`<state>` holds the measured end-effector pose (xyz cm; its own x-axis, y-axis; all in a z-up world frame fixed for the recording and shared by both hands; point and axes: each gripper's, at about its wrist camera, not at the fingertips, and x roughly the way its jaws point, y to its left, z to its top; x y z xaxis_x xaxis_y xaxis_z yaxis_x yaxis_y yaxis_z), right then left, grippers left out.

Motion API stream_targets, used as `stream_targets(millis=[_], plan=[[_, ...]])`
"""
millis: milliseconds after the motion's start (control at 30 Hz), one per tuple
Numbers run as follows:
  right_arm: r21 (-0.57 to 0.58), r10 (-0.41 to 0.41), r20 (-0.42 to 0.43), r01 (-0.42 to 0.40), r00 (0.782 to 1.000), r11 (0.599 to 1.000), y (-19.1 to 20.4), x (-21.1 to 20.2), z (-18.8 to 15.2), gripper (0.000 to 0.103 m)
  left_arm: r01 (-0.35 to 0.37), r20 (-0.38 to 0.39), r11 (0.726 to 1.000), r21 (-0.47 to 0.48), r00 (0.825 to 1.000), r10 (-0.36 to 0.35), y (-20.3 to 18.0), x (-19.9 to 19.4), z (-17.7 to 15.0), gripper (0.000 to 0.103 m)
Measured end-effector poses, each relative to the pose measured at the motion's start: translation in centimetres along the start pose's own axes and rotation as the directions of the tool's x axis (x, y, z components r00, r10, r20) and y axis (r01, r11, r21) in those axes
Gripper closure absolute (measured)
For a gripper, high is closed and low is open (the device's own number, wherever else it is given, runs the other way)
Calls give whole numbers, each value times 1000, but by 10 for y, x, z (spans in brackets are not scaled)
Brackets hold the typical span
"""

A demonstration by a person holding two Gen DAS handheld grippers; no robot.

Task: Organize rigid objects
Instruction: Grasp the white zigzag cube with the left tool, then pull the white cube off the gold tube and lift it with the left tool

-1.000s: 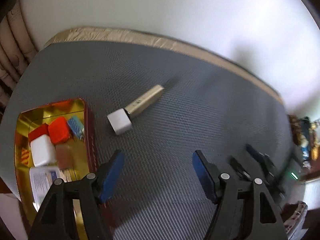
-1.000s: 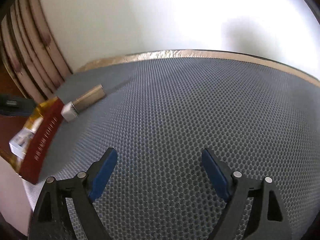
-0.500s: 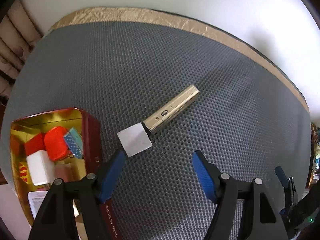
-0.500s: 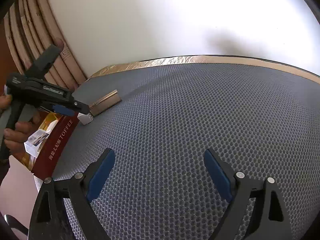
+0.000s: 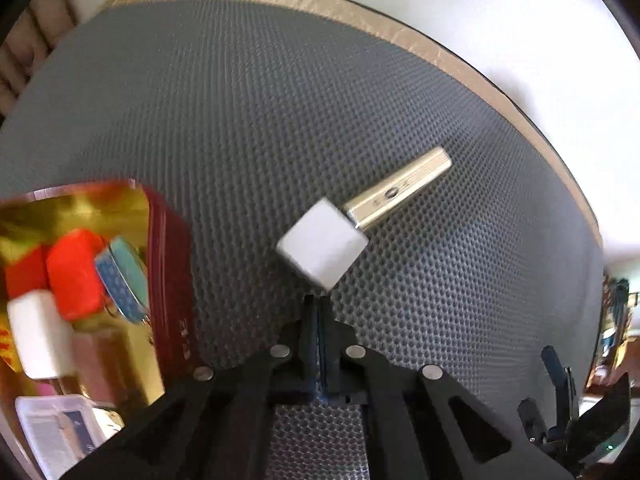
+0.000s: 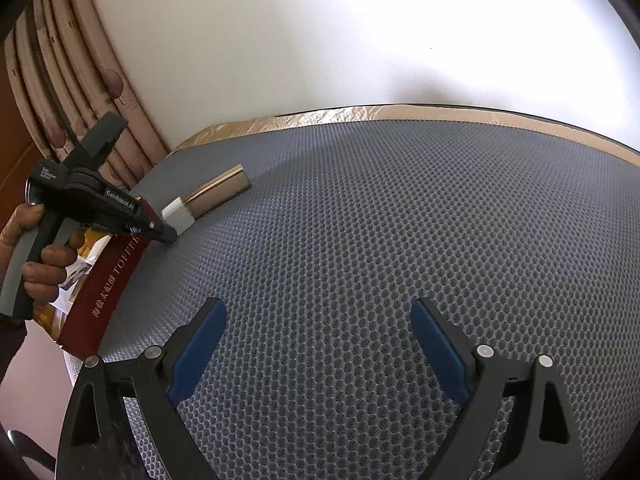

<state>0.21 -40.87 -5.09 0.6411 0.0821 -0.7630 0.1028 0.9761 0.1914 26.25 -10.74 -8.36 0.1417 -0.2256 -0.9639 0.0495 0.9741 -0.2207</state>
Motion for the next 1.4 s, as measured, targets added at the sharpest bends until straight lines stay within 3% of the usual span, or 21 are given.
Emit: stream_targets(millis=[200,233,267,333,433,533,733,900,1033,1100,1167,1233,1300,1333,1400], plan=[[-3,0,-10,0,1000,1000,5,6,1,10,-81,135,995,51,988,73,-15,-25,-23,103],[-4,-2,-12,2,1000,1000,5,6,1,9,-96,155,994,52,984,87,-17,-32,-22,96],[-8,-6,-15,6,1000,1000,7,7,1,8,-103,156,993,54,983,93,-24,-34,-22,76],[-14,-11,-22,10,1000,1000,8,10,1,8,-106,153,994,21,983,101,-23,-40,-13,53],[-17,-14,-28,14,1000,1000,10,15,0,8,-35,146,999,-39,988,40,-21,-41,2,53],[-19,-9,-28,8,1000,1000,11,18,0,7,-3,163,990,-141,986,26,-7,-48,17,53],[-31,7,-37,-8,999,999,14,22,0,7,31,107,977,-212,994,-9,1,-29,34,53],[-32,16,-36,-17,999,999,14,24,1,7,-21,95,986,-163,995,37,-4,-18,43,53],[-31,18,-35,-19,999,999,13,22,0,6,18,24,997,-69,1000,-16,-6,-19,19,54],[-30,17,-37,-18,999,999,13,21,0,6,93,-41,996,12,995,-92,-19,-18,-5,55],[-30,17,-38,-18,999,999,12,20,0,6,198,-111,978,60,975,-191,-29,-20,-26,55],[-30,18,-36,-19,999,999,12,20,1,6,124,-29,989,79,992,-122,-31,-38,-36,55],[-31,15,-37,-16,999,999,13,20,0,6,67,71,996,66,995,-72,-29,-58,-33,53],[-32,14,-38,-16,999,999,13,21,1,5,4,114,999,34,993,-8,-25,-65,-26,53],[-33,11,-39,-13,999,999,13,22,1,5,-54,121,999,1,991,53,-21,-66,-14,53]])
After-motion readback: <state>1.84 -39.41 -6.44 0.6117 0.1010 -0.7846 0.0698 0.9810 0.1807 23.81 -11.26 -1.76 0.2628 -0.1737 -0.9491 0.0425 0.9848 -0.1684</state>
